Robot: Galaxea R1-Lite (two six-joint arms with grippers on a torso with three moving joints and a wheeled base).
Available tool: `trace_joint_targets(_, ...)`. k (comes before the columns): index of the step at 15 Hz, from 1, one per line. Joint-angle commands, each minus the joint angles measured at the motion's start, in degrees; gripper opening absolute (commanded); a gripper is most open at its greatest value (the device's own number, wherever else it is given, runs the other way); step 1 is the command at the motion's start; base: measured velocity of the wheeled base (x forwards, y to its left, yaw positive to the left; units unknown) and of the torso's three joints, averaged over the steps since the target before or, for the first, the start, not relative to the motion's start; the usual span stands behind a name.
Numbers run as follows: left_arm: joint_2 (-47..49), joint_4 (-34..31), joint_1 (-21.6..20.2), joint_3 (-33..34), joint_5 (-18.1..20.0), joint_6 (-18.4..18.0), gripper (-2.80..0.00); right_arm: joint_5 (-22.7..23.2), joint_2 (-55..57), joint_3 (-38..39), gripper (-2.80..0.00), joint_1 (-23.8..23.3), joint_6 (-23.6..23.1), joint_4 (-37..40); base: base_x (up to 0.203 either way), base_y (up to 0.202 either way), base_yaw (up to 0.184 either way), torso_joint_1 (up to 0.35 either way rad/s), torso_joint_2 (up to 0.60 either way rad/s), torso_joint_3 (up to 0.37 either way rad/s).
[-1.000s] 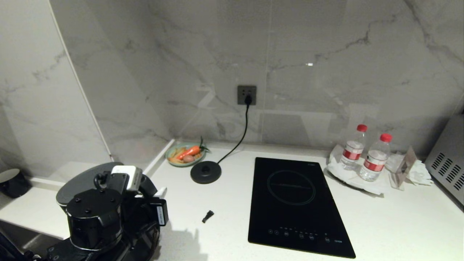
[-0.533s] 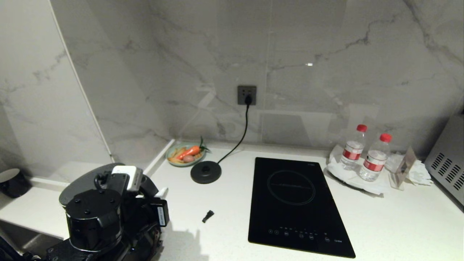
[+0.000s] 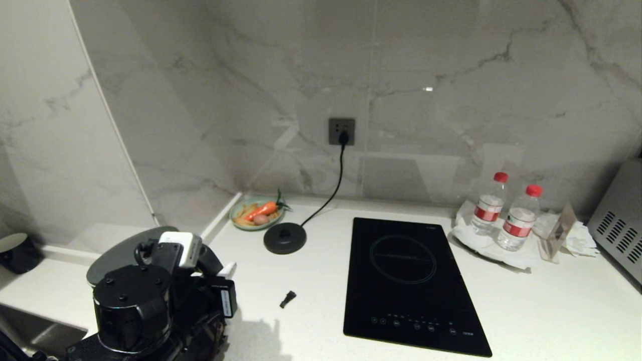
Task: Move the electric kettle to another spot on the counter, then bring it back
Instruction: Place it on the power base
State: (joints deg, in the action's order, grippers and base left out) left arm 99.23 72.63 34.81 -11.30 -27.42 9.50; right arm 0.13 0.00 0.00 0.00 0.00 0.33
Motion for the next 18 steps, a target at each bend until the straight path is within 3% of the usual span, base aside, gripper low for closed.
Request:
trace_joint_targets(1, 0.26, 0.47, 0.17, 0.14, -0.27, 0.17, -2.80, 0.04, 0.09, 0.00, -2.80, 0.00, 0.00, 0.02, 0.000, 0.000, 0.000, 0.000, 0.00, 0.000)
trace_joint_targets(8, 0.17, 0.49, 0.17, 0.14, -0.27, 0.17, -2.80, 0.04, 0.09, 0.00, -2.80, 0.00, 0.00, 0.02, 0.158, 0.000, 0.001, 0.003, 0.00, 0.001)
trace_joint_targets(18, 0.32, 0.32, 3.89, -3.55, 0.17, -1.77, -2.80, 0.04, 0.09, 0.00, -2.80, 0.00, 0.00, 0.02, 0.000, 0.000, 0.000, 0.000, 0.00, 0.000)
